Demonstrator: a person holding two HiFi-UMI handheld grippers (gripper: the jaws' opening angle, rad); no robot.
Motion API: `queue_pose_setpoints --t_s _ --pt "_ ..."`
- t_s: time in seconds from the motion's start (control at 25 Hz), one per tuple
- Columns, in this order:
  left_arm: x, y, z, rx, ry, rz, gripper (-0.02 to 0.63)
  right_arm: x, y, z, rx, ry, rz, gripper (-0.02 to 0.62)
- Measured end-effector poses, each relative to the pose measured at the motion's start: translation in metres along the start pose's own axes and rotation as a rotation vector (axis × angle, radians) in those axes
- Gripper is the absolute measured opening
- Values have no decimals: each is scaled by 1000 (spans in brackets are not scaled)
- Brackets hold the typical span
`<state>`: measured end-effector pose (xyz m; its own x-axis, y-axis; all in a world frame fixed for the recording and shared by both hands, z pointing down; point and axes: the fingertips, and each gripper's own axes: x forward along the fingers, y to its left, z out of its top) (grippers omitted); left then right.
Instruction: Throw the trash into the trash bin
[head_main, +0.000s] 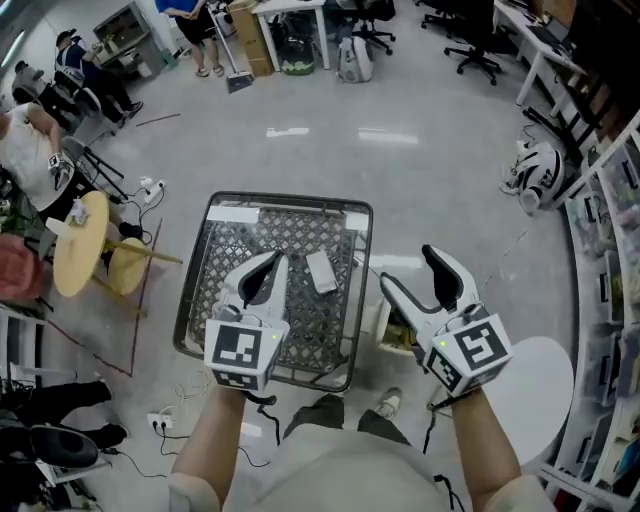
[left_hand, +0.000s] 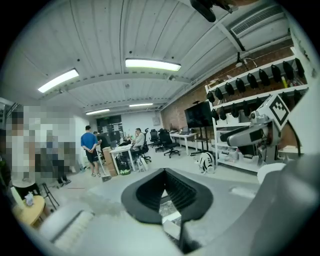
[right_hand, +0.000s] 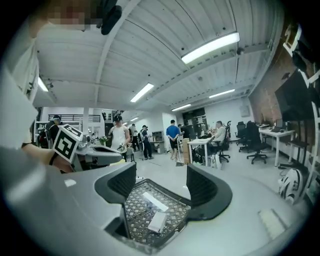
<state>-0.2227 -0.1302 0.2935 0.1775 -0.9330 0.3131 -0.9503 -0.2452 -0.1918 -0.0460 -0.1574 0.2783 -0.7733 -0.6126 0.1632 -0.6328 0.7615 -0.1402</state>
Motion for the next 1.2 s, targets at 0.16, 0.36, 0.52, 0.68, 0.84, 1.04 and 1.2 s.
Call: queue_pose_setpoints --t_s 0.16,0.36,0.52,0.68,0.84,1.04,1.2 --pt "8 22 -36 -37 52 27 3 51 15 -31 6 63 45 319" --pt "17 45 -78 -76 117 46 3 100 25 -70 27 150 78 324" --pt "17 60 -97 -93 144 57 3 119 34 -84 31 179 96 324" --pt "17 74 -103 -99 153 61 3 128 37 -84 31 188 95 324" --pt "21 75 -100 -97 143 51 3 126 33 -80 37 182 83 316" --pt "24 71 -85 -84 115 35 3 115 30 -70 35 167 65 302" --pt "23 65 -79 -72 104 30 2 108 25 -67 30 163 53 299"
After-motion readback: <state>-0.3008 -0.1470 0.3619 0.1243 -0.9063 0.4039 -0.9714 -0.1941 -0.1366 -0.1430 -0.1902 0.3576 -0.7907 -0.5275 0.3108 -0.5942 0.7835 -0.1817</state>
